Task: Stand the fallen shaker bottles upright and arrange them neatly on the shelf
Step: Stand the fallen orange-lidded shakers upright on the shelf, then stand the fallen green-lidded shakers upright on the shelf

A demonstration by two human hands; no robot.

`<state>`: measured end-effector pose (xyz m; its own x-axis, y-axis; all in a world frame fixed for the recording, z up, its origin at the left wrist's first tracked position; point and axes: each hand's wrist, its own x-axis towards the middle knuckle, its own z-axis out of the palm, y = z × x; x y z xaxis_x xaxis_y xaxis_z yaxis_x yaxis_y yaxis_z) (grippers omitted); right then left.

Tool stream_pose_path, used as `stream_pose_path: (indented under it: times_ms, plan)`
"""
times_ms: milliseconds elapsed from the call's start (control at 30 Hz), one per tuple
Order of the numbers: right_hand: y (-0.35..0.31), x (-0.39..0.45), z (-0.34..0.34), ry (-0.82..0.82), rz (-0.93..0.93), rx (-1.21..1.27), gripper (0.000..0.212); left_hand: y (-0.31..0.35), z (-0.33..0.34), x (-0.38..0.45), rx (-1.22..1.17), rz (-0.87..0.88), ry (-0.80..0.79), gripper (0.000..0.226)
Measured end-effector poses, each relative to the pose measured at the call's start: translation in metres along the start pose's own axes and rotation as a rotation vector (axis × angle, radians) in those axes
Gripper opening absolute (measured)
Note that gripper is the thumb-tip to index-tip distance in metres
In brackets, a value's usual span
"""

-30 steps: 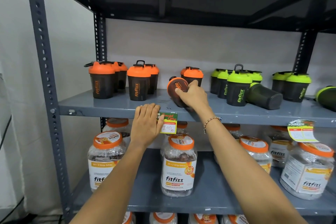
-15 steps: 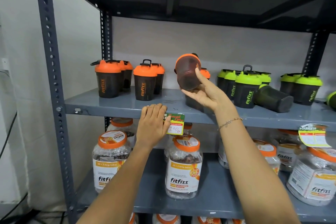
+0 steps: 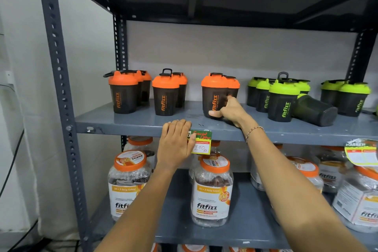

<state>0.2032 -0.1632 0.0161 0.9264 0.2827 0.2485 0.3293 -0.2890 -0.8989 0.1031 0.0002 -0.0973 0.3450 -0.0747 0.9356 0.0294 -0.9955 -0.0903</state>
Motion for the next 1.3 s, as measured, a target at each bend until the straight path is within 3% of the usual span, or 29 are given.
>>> stream_pose_path:
  times_ms: [167, 333, 533, 667, 800, 1033, 1233, 1300]
  plan:
    - [-0.002, -0.005, 0.001, 0.007, 0.035, -0.102, 0.056, 0.001, -0.002, 0.001, -0.020, -0.017, -0.048, 0.045]
    - [0.000, -0.007, 0.000, -0.052, 0.026, -0.104, 0.052, 0.009, -0.006, 0.003, -0.132, -0.107, -0.005, 0.037]
    - [-0.002, -0.031, -0.023, -0.177, -0.060, -0.069, 0.070, 0.046, -0.005, 0.012, -0.190, -0.165, 0.096, 0.029]
    - [0.016, -0.042, -0.063, 0.007, -0.135, -0.089, 0.058, 0.102, 0.011, 0.013, -0.172, -0.167, 0.101, 0.033]
    - [0.035, -0.041, -0.130, 0.129, -0.286, -0.175, 0.025, 0.169, 0.027, 0.023, -0.137, -0.149, 0.074, 0.034]
    - [0.048, -0.042, -0.247, 0.251, -0.394, -0.189, 0.013, 0.261, 0.050, 0.044, -0.090, -0.113, 0.012, 0.035]
    - [0.069, -0.036, -0.305, 0.441, -0.292, -0.244, 0.030, 0.312, 0.063, 0.059, -0.046, -0.042, -0.022, 0.036]
    - [0.076, -0.038, -0.314, 0.420, -0.187, -0.294, 0.040, 0.317, 0.067, 0.058, -0.030, -0.054, -0.018, 0.035]
